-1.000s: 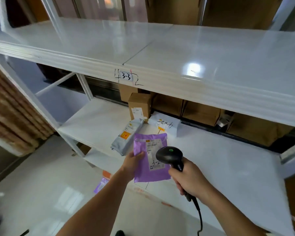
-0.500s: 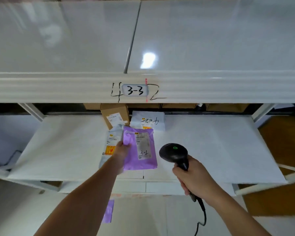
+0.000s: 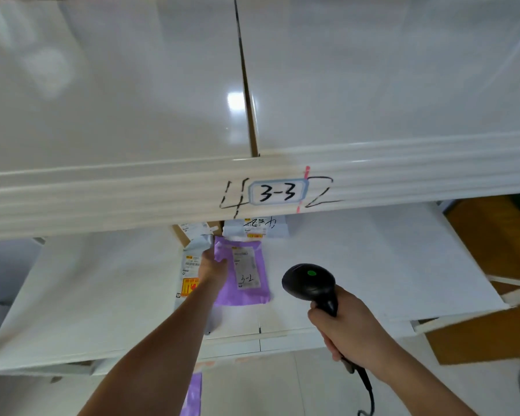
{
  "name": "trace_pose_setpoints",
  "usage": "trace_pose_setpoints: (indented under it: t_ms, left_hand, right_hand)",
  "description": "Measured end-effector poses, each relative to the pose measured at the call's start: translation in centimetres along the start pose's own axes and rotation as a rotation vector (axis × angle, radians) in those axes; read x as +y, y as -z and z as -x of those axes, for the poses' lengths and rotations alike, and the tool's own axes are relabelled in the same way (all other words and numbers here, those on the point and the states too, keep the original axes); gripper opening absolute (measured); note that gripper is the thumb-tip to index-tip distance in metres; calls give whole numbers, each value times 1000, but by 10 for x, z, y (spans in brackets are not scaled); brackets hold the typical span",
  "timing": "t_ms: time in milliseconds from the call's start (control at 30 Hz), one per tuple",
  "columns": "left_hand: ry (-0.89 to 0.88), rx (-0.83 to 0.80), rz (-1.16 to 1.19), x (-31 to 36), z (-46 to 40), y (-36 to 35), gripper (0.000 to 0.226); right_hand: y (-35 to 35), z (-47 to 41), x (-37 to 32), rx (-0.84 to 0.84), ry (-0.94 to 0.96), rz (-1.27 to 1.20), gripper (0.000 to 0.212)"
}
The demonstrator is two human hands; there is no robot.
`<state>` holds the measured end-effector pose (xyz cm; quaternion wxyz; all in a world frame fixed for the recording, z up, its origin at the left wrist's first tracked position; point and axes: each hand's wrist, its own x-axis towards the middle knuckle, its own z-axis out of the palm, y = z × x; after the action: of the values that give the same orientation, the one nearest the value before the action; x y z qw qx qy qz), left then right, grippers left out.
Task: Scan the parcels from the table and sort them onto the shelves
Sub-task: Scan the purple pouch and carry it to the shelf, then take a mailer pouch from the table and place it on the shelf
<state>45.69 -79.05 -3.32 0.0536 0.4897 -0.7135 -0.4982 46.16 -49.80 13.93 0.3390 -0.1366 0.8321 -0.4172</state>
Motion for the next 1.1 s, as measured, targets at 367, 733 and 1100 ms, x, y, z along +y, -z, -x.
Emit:
trace_pose_setpoints:
  t_ms: [367,733,1100]
  left_hand:
    - [-523,-358,-949,83,63,-19,83]
    - [-722,-444,-1138,215,188,-130,97]
    - [-1011,-725,-1214,320,410,-369,84]
  right_hand:
    - [35,31,0,99,-10,-96,4]
    - [177,116,64,282,18,-184,5]
    - [374,254,197,674,8,-215,9]
